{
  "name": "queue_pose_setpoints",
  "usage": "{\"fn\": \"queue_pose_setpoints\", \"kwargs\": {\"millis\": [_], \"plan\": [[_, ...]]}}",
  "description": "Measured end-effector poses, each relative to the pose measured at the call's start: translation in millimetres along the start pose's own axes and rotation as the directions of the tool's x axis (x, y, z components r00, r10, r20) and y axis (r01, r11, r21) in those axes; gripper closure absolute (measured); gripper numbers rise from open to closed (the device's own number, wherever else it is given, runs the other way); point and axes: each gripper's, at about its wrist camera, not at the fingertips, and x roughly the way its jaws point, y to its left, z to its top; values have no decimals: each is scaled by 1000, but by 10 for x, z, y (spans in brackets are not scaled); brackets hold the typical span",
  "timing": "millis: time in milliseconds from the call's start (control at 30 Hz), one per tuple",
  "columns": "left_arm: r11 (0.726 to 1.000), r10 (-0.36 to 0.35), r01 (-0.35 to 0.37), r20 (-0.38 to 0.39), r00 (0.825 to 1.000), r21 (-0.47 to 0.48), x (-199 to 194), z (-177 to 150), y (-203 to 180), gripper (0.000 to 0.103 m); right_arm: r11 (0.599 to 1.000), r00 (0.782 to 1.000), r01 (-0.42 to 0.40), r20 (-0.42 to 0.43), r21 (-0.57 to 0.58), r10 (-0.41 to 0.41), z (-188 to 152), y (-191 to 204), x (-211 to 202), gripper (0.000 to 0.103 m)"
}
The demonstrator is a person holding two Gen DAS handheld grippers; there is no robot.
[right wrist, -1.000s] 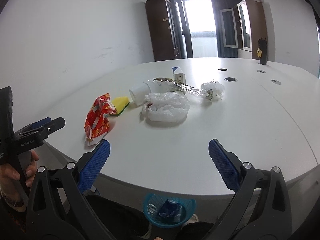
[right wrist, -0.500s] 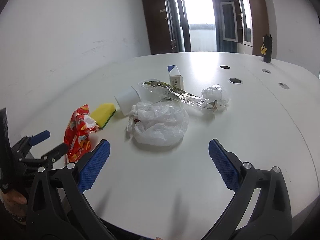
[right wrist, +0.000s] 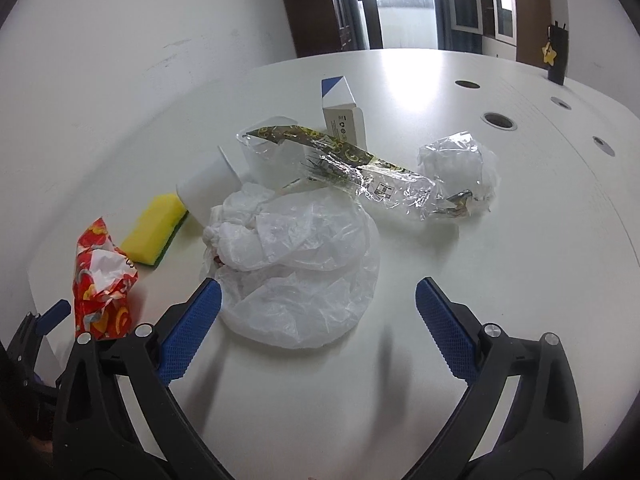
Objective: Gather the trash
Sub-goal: 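Close the left tool on the red snack wrapper while the right tool grasps the white bag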
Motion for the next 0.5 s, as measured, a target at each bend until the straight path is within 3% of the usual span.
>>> {"fn": "queue_pose_setpoints", "kwargs": {"millis": [67, 133, 300, 367, 500], "plan": [[999, -5, 5, 13, 1000, -36, -28, 12, 60, 12, 1000, 1000, 8, -16, 12, -7, 9, -23, 75, 23], [998, -36, 37, 26, 999, -59, -58, 18, 104, 14, 1000, 1000, -6, -27, 30, 7, -10, -27, 134, 24], [998, -46, 46, -4, 999, -42, 39, -40, 81, 25, 998, 998, -35, -57, 47, 37, -44, 5, 276, 40], [998, -40, 40, -2, 999, -39, 46, -56, 78, 33, 998, 997, -41, -63, 47, 43, -54, 24, 300, 49], [999, -27, 27, 0, 1000, -29, 26, -55, 70, 45, 997, 996, -59, -60, 45, 61, -86, 56, 284, 76]]}}
